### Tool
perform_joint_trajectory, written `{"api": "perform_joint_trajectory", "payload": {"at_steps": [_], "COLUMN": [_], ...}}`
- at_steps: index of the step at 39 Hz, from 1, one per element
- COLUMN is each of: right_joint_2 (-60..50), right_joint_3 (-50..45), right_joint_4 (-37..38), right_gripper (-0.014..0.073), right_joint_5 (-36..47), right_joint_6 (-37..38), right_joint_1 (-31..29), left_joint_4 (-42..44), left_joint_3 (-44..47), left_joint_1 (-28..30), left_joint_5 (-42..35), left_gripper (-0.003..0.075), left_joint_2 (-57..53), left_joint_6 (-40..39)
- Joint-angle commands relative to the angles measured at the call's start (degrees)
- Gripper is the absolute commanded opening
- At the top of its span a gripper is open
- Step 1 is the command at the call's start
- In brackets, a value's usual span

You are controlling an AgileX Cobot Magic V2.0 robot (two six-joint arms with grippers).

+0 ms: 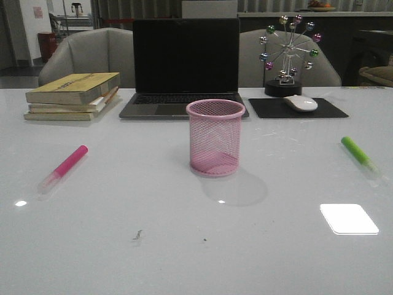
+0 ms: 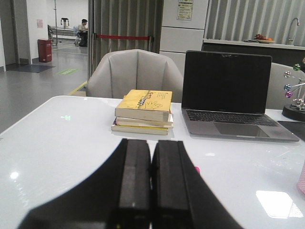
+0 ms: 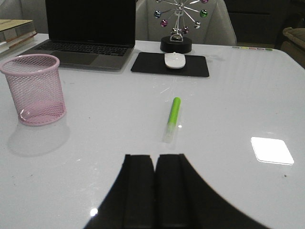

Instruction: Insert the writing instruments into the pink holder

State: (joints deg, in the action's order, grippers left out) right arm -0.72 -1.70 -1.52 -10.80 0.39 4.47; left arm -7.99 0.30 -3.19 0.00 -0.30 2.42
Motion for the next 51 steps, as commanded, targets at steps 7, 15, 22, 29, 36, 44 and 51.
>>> {"api": "perform_joint_trajectory", "payload": {"at_steps": [7, 15, 22, 29, 36, 44, 51], "right_joint_2": [-0.88, -0.88, -0.88, -0.14, 4.45, 14.52, 25.01], "right_joint_3": [-0.09, -0.09, 1.08, 13.66, 25.84, 35.05, 37.51], "right_joint_4": [0.38, 0.32, -0.86, -0.75, 2.29, 4.28, 4.28], "right_gripper": [0.0029, 0.0029, 0.0029, 0.0030, 0.0030, 0.0030, 0.0030], "right_joint_5": [9.12, 13.83, 25.06, 17.45, 8.46, -0.78, -3.08], "right_joint_6": [-0.39, -0.39, 1.74, 1.82, 1.78, 1.78, 1.78], "right_joint_1": [-0.28, -0.28, -0.10, -0.10, -0.10, -0.10, -0.10], "left_joint_4": [0.04, 0.04, 0.12, 3.13, 3.40, 3.40, 1.34], "left_joint_3": [0.22, 0.11, -3.44, -13.78, -24.83, -36.95, -43.64], "left_joint_1": [0.16, 0.16, 0.03, 0.03, 0.03, 0.03, 0.03], "left_joint_5": [-6.20, -15.19, -15.97, -10.38, -0.73, 9.40, 19.67], "left_gripper": [0.0099, 0.0099, 0.0099, 0.0099, 0.0099, 0.0099, 0.0099], "left_joint_2": [-1.33, -1.33, -1.21, -0.72, 3.38, 14.34, 26.82], "left_joint_6": [-0.18, -0.18, -0.18, -0.18, -0.18, -0.18, -0.18]}}
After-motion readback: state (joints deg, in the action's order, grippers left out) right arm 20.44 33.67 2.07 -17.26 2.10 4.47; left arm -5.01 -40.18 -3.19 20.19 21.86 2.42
